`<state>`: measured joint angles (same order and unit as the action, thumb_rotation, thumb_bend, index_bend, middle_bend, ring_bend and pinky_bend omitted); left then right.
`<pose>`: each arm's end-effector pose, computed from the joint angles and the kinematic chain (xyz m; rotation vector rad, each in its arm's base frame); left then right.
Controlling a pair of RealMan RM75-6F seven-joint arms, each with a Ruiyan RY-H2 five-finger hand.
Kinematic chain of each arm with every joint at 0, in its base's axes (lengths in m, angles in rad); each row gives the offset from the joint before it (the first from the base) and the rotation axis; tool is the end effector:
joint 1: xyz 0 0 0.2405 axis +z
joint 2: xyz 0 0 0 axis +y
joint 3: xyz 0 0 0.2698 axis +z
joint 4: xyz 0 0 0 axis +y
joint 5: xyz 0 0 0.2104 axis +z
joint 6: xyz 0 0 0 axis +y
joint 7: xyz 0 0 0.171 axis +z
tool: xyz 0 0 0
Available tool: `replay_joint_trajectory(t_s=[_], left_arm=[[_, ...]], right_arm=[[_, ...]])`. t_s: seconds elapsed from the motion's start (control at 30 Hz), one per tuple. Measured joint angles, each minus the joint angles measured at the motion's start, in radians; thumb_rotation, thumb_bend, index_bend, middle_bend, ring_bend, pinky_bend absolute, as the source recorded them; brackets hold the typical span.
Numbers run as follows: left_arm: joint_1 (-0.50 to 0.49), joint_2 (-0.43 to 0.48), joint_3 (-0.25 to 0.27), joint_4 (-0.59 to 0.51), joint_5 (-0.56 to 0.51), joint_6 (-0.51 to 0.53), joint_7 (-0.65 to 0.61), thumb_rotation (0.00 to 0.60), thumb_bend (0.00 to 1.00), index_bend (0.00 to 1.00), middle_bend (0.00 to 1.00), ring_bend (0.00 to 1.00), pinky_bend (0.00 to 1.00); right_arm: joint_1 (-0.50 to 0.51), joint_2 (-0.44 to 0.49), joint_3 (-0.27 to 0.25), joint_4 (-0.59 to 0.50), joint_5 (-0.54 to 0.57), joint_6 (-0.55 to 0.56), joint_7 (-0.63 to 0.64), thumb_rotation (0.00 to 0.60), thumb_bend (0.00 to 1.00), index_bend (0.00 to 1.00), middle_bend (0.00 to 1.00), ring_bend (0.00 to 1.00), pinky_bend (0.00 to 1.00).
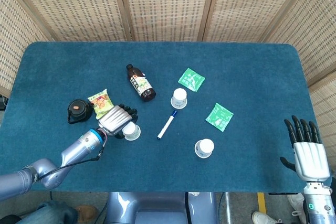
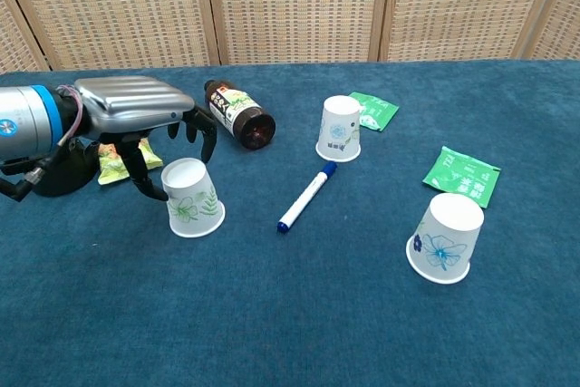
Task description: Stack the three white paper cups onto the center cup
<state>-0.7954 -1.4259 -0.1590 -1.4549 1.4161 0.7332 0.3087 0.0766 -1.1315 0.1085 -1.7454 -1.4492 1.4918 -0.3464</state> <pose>-0.1401 0.3778 -0.0202 -2.2258 -0.5986 -0.7802 -0.2987 -0.2160 0.1623 1.3797 -0.7429 0.7612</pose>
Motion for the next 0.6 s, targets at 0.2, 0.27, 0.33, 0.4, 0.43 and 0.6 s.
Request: replay_joint_trajectory(t_s=[0.2,0.27,0.33,0.4,0.43,0.6], left_arm=[[-0.019,-0.027,0.007,0.008,-0.016,0.019,-0.002,0.600,0.10,0.60,0.47,0.46,0.41],[-0.024,-0.023,0.006,0.001,-0.019,0.023,0.005,0.600,0.10,0.60,0.47,0.46,0.41],[-0.029,-0.016,0.001,-0.013,-0.026,0.030,0.015,0.600,0.10,0.60,0.47,0.46,0.41],[-0.037,-0.007,-0.014,-0.033,-0.041,0.035,0.015,0.600,0.10,0.60,0.47,0.46,0.41],[-0.041,-0.002,-0.024,-0.043,-0.050,0.037,0.014,0.600,0.10,0.60,0.47,0.46,0.41],[-0.077,0.020,-0.090,-0.082,-0.108,0.040,0.002,0.600,0.10,0.60,0.47,0.46,0.40]], right_arm=[[-0.002,0.014,0.002,-0.004,0.003,0.006,0.030,0.600,0.00,0.00,0.00,0.00,0.00],[-0.002,0.017,0.003,-0.004,0.005,0.006,0.036,0.600,0.00,0.00,0.00,0.00,0.00],[-0.003,0.019,0.003,-0.005,0.008,0.006,0.039,0.600,0.00,0.00,0.00,0.00,0.00],[-0.003,0.021,0.003,-0.005,0.011,0.007,0.043,0.600,0.00,0.00,0.00,0.00,0.00],[-0.004,0.021,0.003,-0.004,0.012,0.007,0.045,0.600,0.00,0.00,0.00,0.00,0.00],[-0.004,0.022,0.006,-0.002,0.025,0.008,0.048,0.600,0.00,0.00,0.00,0.00,0.00]])
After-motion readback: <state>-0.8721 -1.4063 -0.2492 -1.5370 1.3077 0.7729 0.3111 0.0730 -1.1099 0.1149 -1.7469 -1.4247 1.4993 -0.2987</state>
